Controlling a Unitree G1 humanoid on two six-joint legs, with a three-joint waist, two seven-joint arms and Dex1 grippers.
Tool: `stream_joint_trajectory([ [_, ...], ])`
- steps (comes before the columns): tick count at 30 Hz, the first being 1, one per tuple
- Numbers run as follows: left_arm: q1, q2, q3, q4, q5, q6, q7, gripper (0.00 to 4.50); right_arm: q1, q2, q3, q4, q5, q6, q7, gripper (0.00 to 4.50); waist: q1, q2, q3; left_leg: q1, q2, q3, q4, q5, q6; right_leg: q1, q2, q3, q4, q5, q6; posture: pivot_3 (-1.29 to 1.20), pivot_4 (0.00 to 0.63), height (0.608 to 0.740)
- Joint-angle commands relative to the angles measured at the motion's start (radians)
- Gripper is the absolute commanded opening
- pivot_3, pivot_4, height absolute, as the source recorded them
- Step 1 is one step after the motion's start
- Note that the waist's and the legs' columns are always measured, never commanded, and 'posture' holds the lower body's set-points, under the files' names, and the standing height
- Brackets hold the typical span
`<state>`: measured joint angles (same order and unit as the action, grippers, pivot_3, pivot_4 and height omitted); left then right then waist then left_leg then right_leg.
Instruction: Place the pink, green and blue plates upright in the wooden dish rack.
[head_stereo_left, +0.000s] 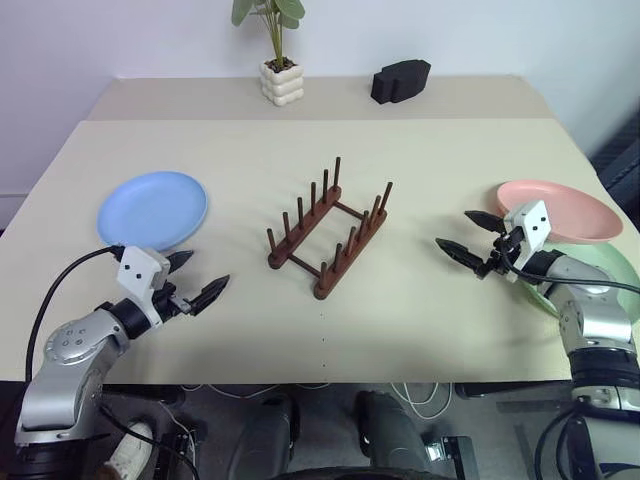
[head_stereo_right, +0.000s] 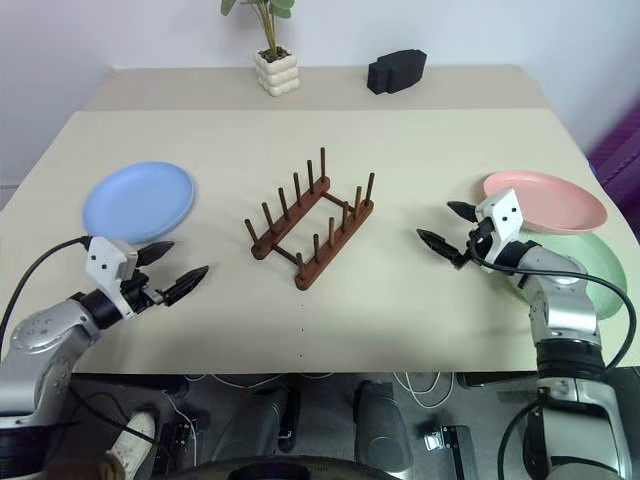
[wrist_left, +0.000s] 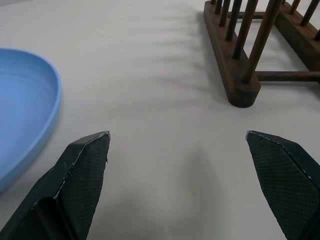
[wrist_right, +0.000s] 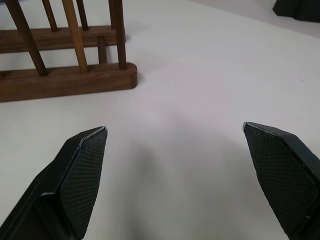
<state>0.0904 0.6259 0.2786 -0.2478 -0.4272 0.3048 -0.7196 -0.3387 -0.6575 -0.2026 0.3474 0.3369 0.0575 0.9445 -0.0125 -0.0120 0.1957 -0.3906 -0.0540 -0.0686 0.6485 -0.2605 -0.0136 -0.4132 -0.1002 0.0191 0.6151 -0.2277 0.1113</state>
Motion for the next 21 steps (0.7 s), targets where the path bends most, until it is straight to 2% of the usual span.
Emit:
stream_joint_trajectory([
  [1, 0.009, 0.015, 0.034, -0.051, -0.024, 0.007, -0.008, 4.48, 0.003, -0.003, -0.020, -0.072, 0.014, 0.008, -0.022, 4.44, -0.002, 0.000, 0.000, 0.000, 0.000, 0.000, 0.000, 0.000, 0.000, 0.000, 0.000, 0.000, 0.000, 0.000, 0.000, 0.00, 0.150, 0.730],
  [12, 0.028, 0.048, 0.026, -0.094, -0.042, 0.047, -0.050, 4.48, 0.037, 0.037, 0.015, -0.242, 0.021, 0.114, -0.093, 4.44, 0.001, 0.000, 0.000, 0.000, 0.000, 0.000, 0.000, 0.000, 0.000, 0.000, 0.000, 0.000, 0.000, 0.000, 0.000, 0.00, 0.150, 0.730],
  [21, -0.049, 0.079, -0.098, -0.096, -0.023, 0.062, -0.129, 4.48, 0.052, 0.065, 0.044, -0.337, 0.034, 0.189, -0.116, 4.44, 0.003, 0.000, 0.000, 0.000, 0.000, 0.000, 0.000, 0.000, 0.000, 0.000, 0.000, 0.000, 0.000, 0.000, 0.000, 0.00, 0.150, 0.730],
])
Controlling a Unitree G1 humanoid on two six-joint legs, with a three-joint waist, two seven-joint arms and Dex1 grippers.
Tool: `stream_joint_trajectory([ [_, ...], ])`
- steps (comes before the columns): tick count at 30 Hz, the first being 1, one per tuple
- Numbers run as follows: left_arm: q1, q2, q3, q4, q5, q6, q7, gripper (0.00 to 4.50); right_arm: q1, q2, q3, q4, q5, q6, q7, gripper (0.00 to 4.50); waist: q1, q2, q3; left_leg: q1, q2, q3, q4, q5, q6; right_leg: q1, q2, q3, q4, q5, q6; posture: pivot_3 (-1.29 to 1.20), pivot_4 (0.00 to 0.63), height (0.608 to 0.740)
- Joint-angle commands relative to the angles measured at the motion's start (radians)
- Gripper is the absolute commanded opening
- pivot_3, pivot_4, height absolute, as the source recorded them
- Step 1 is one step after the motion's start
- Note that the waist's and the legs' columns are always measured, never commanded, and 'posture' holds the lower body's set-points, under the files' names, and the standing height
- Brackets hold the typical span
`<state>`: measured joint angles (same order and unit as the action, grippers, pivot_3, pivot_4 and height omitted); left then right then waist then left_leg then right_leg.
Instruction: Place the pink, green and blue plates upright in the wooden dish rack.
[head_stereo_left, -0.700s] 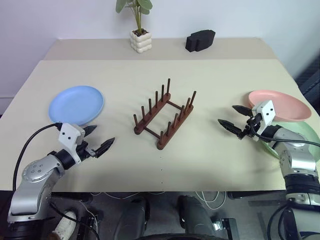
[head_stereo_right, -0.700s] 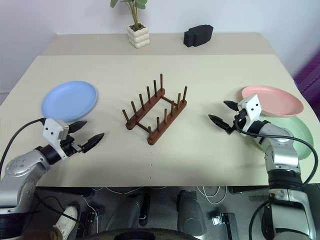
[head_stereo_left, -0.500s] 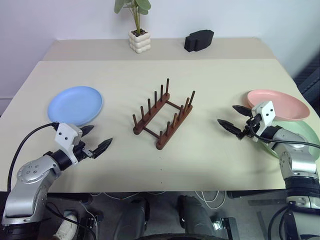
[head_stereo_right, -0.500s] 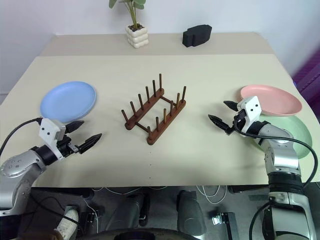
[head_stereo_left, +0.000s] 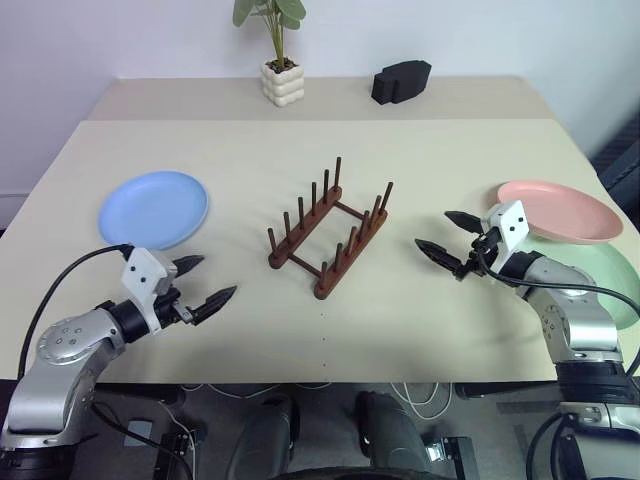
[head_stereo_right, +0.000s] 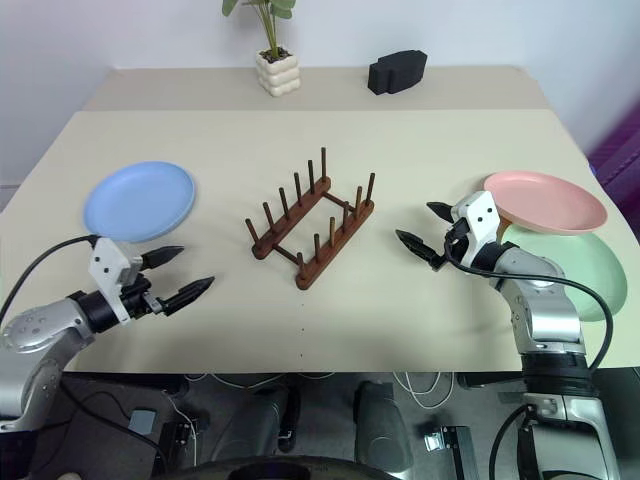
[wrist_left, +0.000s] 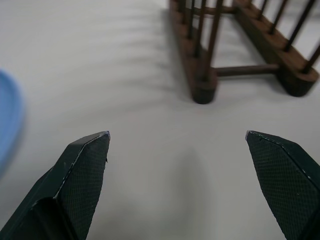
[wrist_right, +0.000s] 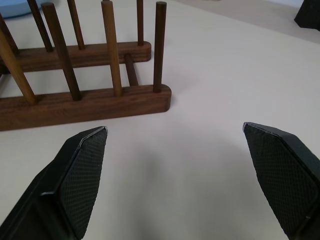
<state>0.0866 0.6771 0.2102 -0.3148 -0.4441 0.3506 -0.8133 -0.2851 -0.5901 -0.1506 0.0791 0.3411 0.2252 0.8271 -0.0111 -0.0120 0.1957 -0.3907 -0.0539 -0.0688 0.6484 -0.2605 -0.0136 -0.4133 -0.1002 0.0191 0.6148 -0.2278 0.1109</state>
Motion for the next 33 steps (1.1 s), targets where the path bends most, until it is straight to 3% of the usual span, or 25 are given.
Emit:
stream_joint_trajectory([
  [1, -0.062, 0.029, -0.041, -0.029, -0.014, 0.021, -0.050, 4.48, 0.000, -0.001, -0.009, -0.078, 0.033, 0.029, -0.001, 4.44, 0.001, 0.000, 0.000, 0.000, 0.000, 0.000, 0.000, 0.000, 0.000, 0.000, 0.000, 0.000, 0.000, 0.000, 0.000, 0.00, 0.150, 0.730],
  [8, -0.260, -0.023, -0.317, 0.003, 0.052, 0.090, -0.112, 4.48, 0.033, 0.006, -0.003, -0.050, 0.025, 0.006, 0.005, 4.44, 0.001, 0.000, 0.000, 0.000, -0.001, 0.000, 0.000, 0.000, 0.000, 0.001, 0.000, 0.000, 0.000, 0.000, 0.001, 0.00, 0.150, 0.730],
  [15, -0.311, -0.093, -0.462, 0.064, 0.146, 0.103, -0.069, 4.48, 0.099, 0.003, -0.039, -0.074, 0.030, -0.020, -0.016, 4.44, -0.001, 0.000, 0.000, 0.000, 0.001, -0.001, 0.000, 0.000, 0.000, 0.000, 0.002, 0.000, 0.001, 0.002, 0.003, 0.00, 0.150, 0.730],
  [30, -0.330, -0.274, -0.470, 0.184, 0.245, 0.054, 0.089, 4.48, 0.104, 0.003, -0.038, -0.058, 0.027, -0.048, -0.028, 4.44, 0.003, 0.001, -0.001, 0.002, 0.000, -0.001, 0.003, 0.000, 0.000, 0.004, 0.002, 0.000, 0.000, 0.003, 0.004, 0.00, 0.150, 0.730],
  [33, -0.322, -0.287, -0.460, 0.183, 0.243, 0.050, 0.098, 3.22, 0.101, 0.002, -0.037, -0.045, 0.024, -0.058, -0.023, 4.50, 0.002, 0.001, -0.001, 0.002, 0.000, -0.001, 0.003, 0.000, 0.000, 0.004, 0.002, 0.000, 0.000, 0.003, 0.004, 0.00, 0.150, 0.730],
])
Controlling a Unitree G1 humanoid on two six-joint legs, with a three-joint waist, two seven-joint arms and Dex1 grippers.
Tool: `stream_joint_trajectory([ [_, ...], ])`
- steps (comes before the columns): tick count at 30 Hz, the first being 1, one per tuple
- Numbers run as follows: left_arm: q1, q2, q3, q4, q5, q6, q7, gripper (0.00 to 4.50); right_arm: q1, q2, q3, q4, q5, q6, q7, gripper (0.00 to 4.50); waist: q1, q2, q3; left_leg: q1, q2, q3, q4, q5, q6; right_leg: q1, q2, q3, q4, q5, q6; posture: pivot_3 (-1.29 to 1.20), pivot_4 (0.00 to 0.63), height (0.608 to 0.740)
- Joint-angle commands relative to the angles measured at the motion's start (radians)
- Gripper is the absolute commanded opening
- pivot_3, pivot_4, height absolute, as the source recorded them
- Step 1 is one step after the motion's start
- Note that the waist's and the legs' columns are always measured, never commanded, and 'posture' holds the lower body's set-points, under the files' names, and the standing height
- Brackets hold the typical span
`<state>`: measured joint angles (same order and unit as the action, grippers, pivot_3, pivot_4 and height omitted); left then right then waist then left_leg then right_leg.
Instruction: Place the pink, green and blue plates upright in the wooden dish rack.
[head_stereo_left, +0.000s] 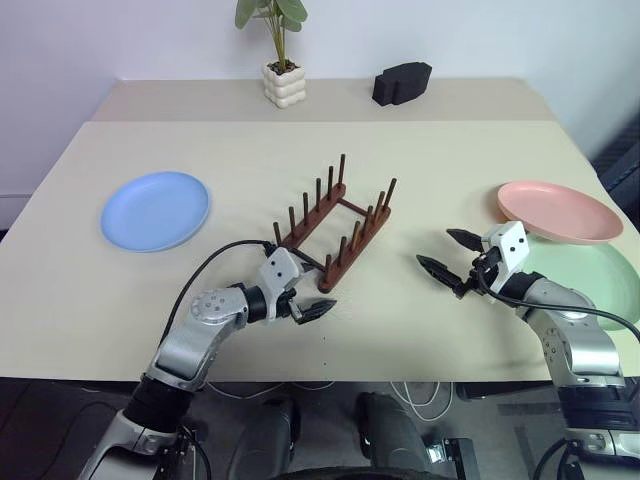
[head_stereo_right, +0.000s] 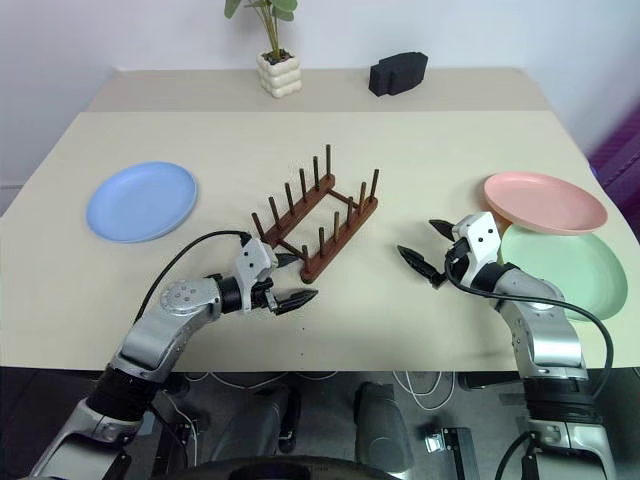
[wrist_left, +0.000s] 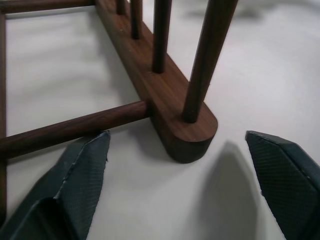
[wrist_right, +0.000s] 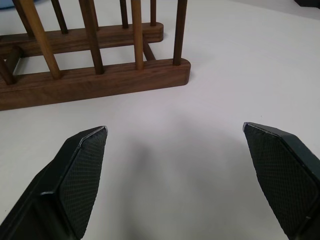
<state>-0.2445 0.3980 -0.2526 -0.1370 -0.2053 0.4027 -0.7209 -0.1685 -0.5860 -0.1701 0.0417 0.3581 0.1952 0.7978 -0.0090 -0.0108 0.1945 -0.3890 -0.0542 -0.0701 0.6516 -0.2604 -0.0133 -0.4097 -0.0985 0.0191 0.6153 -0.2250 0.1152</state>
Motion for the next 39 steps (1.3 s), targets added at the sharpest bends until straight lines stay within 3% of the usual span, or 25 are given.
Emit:
stream_joint_trajectory([
  [1, 0.012, -0.010, 0.006, 0.002, 0.001, -0.003, 0.007, 2.75, -0.019, -0.002, -0.017, -0.002, 0.006, -0.033, 0.008, 4.50, -0.001, 0.000, 0.000, 0.000, 0.000, 0.000, 0.000, 0.000, 0.000, 0.000, 0.000, 0.000, 0.000, 0.000, 0.000, 0.00, 0.150, 0.730],
  [5, 0.017, -0.008, 0.016, -0.002, 0.004, -0.012, 0.010, 0.84, -0.028, 0.000, -0.013, 0.013, 0.003, -0.043, 0.013, 4.50, 0.000, 0.000, 0.000, 0.000, 0.000, 0.000, 0.000, 0.000, 0.000, 0.000, 0.000, 0.000, 0.000, 0.000, 0.000, 0.00, 0.150, 0.730],
  [11, -0.001, 0.039, 0.024, 0.031, 0.020, -0.062, -0.045, 0.79, -0.038, 0.001, -0.006, 0.014, 0.003, -0.042, 0.014, 4.50, -0.001, 0.000, 0.000, 0.000, 0.000, 0.000, 0.000, 0.000, 0.000, 0.000, 0.000, 0.000, 0.000, 0.000, 0.000, 0.00, 0.150, 0.730],
  [22, -0.072, 0.178, 0.007, 0.102, -0.049, -0.143, -0.388, 0.79, 0.015, -0.104, -0.044, 0.080, 0.006, -0.047, 0.129, 4.50, 0.003, 0.000, 0.000, -0.001, 0.000, 0.000, -0.001, 0.000, 0.000, 0.000, 0.000, 0.000, -0.001, 0.000, 0.000, 0.00, 0.150, 0.730],
  [39, -0.247, 0.094, -0.042, 0.411, 0.064, -0.428, -0.485, 0.79, 0.138, -0.139, -0.110, -0.096, 0.043, 0.047, 0.111, 4.50, 0.003, 0.000, 0.000, -0.001, 0.000, 0.000, 0.000, 0.000, 0.000, 0.000, 0.000, 0.000, -0.001, 0.000, 0.000, 0.00, 0.150, 0.730],
])
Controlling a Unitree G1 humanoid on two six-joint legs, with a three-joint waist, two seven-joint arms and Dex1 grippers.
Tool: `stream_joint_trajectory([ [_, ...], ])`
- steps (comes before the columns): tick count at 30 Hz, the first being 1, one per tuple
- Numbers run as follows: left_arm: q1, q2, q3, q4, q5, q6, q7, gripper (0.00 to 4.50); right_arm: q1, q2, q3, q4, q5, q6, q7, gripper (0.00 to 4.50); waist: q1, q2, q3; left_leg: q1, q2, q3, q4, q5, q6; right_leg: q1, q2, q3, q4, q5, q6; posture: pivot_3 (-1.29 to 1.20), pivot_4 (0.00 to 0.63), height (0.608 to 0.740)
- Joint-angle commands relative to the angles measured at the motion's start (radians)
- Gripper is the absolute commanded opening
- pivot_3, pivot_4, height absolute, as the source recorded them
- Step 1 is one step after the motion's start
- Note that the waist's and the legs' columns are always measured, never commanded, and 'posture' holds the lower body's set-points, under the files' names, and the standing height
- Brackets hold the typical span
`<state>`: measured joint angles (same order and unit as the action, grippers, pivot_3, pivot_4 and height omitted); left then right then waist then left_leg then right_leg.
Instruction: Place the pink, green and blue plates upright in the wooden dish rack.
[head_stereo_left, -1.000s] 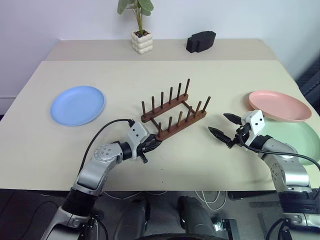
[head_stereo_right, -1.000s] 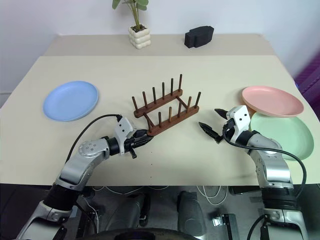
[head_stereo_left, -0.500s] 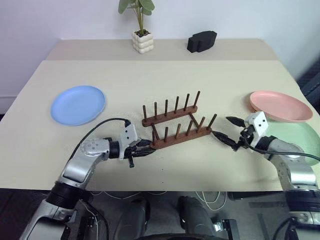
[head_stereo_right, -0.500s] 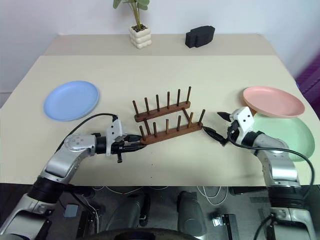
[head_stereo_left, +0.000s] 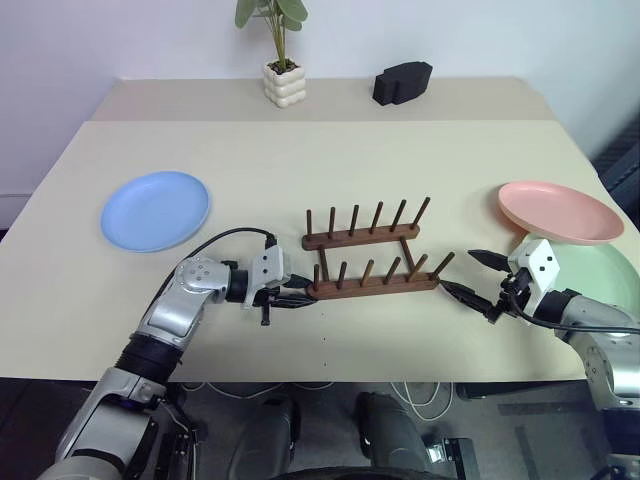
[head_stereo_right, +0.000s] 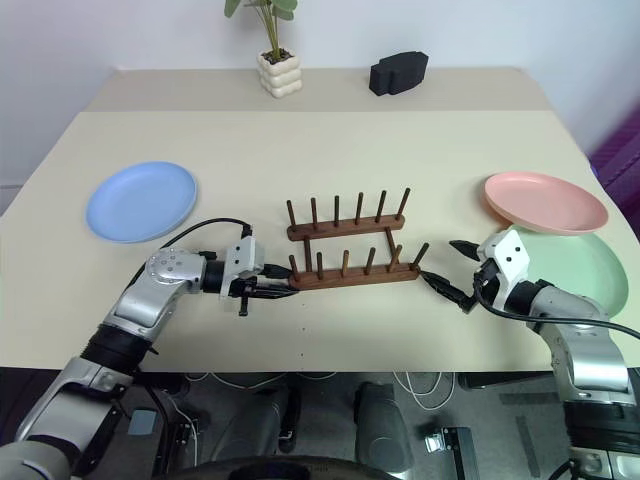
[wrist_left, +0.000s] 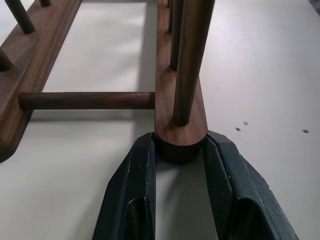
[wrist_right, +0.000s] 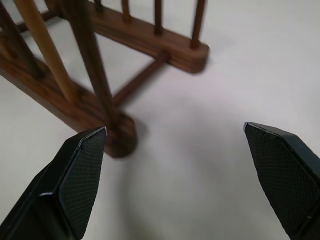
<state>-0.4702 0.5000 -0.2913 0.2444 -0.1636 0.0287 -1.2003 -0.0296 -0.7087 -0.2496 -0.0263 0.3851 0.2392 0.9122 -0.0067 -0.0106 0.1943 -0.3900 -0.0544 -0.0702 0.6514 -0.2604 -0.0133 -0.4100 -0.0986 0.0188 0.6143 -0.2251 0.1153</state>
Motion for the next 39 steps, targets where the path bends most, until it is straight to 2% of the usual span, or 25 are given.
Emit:
stream_joint_trajectory([
  [1, -0.026, -0.011, -0.005, 0.043, 0.029, -0.069, -0.005, 0.79, -0.003, -0.016, -0.030, -0.021, 0.015, 0.001, -0.001, 4.50, 0.000, 0.000, 0.000, 0.000, 0.000, 0.000, 0.000, 0.000, 0.000, 0.000, 0.000, 0.000, 0.000, 0.000, 0.000, 0.00, 0.150, 0.730],
  [8, -0.034, -0.022, 0.001, 0.087, 0.039, -0.116, -0.010, 0.79, -0.012, -0.010, -0.020, 0.026, 0.001, -0.035, 0.012, 4.50, -0.001, 0.000, 0.000, 0.000, 0.000, 0.000, 0.000, 0.000, 0.000, 0.000, 0.000, 0.000, 0.000, 0.000, 0.000, 0.00, 0.150, 0.730],
  [10, -0.029, -0.023, 0.005, 0.087, 0.033, -0.117, -0.011, 1.85, -0.010, -0.008, -0.020, 0.025, 0.000, -0.036, 0.013, 4.50, -0.001, 0.000, 0.000, 0.000, 0.000, 0.000, 0.000, 0.000, 0.000, 0.000, 0.000, 0.000, 0.000, 0.000, 0.000, 0.00, 0.150, 0.730],
  [13, -0.018, -0.019, 0.014, 0.082, 0.029, -0.110, -0.007, 3.11, -0.008, -0.009, -0.018, 0.002, 0.003, -0.021, 0.008, 4.50, -0.002, 0.000, 0.000, 0.000, 0.000, 0.000, 0.000, 0.000, 0.000, 0.000, 0.000, 0.000, 0.000, 0.000, 0.000, 0.00, 0.150, 0.730],
  [15, -0.006, -0.011, 0.021, 0.068, 0.025, -0.093, -0.003, 4.21, -0.003, -0.013, -0.021, -0.018, 0.008, -0.009, 0.004, 4.50, -0.003, 0.000, 0.000, 0.000, 0.000, 0.000, 0.000, 0.000, 0.000, 0.000, 0.000, 0.000, 0.000, 0.000, 0.001, 0.00, 0.150, 0.730],
  [16, 0.007, 0.001, 0.027, 0.053, 0.021, -0.079, -0.004, 4.46, 0.002, -0.016, -0.025, -0.029, 0.011, -0.002, 0.003, 4.50, -0.004, 0.000, 0.000, 0.000, 0.000, 0.000, 0.000, 0.000, 0.000, 0.000, 0.000, 0.000, 0.000, 0.000, 0.001, 0.00, 0.150, 0.730],
  [21, 0.135, 0.085, 0.077, -0.085, -0.020, 0.002, -0.001, 4.46, 0.038, -0.045, -0.050, -0.085, 0.029, 0.044, 0.012, 4.50, -0.010, 0.001, 0.000, 0.001, 0.001, 0.000, -0.002, 0.000, 0.000, -0.001, 0.000, 0.000, 0.001, 0.000, 0.001, 0.00, 0.150, 0.730],
  [24, 0.245, 0.129, 0.118, -0.209, -0.073, 0.066, 0.014, 3.57, 0.081, -0.070, -0.057, -0.110, 0.047, 0.065, 0.050, 3.57, -0.007, 0.001, -0.001, 0.001, 0.001, 0.000, -0.002, 0.000, 0.000, -0.001, 0.000, 0.000, 0.001, 0.000, 0.001, 0.00, 0.150, 0.730],
  [31, 0.390, 0.128, 0.141, -0.421, -0.106, 0.169, 0.114, 0.10, 0.131, -0.098, -0.003, -0.175, 0.068, 0.105, 0.131, 0.03, -0.003, 0.001, -0.001, 0.001, 0.001, 0.000, -0.001, 0.000, 0.000, 0.000, -0.001, 0.000, 0.000, -0.002, -0.003, 0.00, 0.150, 0.730],
  [39, 0.375, 0.025, 0.079, -0.432, -0.038, 0.246, 0.277, 0.04, 0.078, -0.044, 0.138, -0.204, 0.003, 0.117, 0.068, 0.01, 0.005, 0.001, -0.001, 0.001, 0.001, 0.000, 0.000, 0.000, 0.000, 0.001, -0.001, 0.000, 0.000, -0.002, -0.003, 0.00, 0.150, 0.730],
])
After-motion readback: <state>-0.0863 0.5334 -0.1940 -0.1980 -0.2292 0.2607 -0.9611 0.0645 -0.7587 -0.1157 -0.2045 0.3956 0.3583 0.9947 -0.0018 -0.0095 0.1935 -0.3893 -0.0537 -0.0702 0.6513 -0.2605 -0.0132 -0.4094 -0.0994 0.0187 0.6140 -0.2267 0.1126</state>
